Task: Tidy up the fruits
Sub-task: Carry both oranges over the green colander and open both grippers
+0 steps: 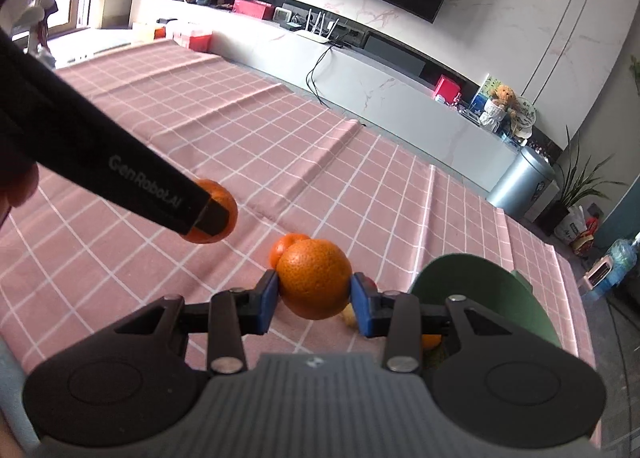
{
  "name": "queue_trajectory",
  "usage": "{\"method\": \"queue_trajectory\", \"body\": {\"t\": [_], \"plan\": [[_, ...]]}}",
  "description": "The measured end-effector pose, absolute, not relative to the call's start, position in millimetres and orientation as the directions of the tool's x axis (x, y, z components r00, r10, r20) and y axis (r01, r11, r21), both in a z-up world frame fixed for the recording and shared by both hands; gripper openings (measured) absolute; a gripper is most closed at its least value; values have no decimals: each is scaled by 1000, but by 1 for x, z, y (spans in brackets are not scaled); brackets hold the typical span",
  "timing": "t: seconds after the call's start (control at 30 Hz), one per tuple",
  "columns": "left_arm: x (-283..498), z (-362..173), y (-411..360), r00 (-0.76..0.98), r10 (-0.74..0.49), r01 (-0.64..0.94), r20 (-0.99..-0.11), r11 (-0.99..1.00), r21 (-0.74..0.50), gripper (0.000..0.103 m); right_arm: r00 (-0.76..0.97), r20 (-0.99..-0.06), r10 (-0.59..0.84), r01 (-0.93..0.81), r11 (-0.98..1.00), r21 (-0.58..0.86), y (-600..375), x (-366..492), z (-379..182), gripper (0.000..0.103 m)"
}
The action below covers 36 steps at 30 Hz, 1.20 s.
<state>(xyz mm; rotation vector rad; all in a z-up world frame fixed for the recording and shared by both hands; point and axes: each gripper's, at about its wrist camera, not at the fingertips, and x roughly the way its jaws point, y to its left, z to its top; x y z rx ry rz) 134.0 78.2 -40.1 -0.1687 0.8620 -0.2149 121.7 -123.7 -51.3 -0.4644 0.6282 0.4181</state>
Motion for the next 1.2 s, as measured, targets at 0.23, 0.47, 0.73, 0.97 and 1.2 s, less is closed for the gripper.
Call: {"method": "queue_trajectory", "body": {"t": [0.23, 0.47, 0.73, 0.97, 1.2], "plan": [[123, -15, 45, 645, -292, 186, -706, 956, -226, 45, 706, -640, 303, -460, 883, -89, -161, 103, -23, 36], [124, 6, 1, 638, -354, 276, -684, 934, -226, 45, 702, -634, 325, -386, 922, 46, -207, 90, -6, 36], [148, 6, -52, 585, -385, 336, -714, 916, -219, 45, 714, -645, 272, -269, 957, 106, -263, 101, -5, 36], [171, -8, -88, 539, -387, 369, -748, 907, -203, 45, 711, -659, 245, -215, 968, 128, -296, 129, -12, 36], [200, -21, -108, 506, -373, 366, -777, 909, -198, 45, 694, -681, 234, -232, 968, 97, -312, 159, -26, 36]]}}
